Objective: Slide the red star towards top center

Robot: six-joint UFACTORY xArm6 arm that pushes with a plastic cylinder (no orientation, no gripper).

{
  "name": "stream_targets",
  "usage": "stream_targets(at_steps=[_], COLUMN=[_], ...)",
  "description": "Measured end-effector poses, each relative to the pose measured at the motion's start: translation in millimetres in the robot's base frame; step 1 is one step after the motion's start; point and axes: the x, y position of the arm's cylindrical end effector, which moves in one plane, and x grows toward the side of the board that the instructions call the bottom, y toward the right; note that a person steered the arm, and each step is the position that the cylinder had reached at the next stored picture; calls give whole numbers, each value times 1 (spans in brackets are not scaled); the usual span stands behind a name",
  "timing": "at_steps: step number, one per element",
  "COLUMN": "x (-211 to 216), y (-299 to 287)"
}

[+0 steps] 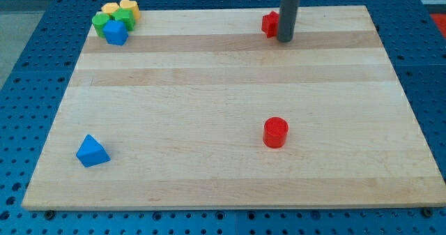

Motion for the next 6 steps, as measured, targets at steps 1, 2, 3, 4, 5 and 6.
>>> stream_targets(at_steps=[1,2,3,4,5,6], x=[-13,-22,-22,-28,-30,-40], y=[11,-9,-37,-43,-51,-64])
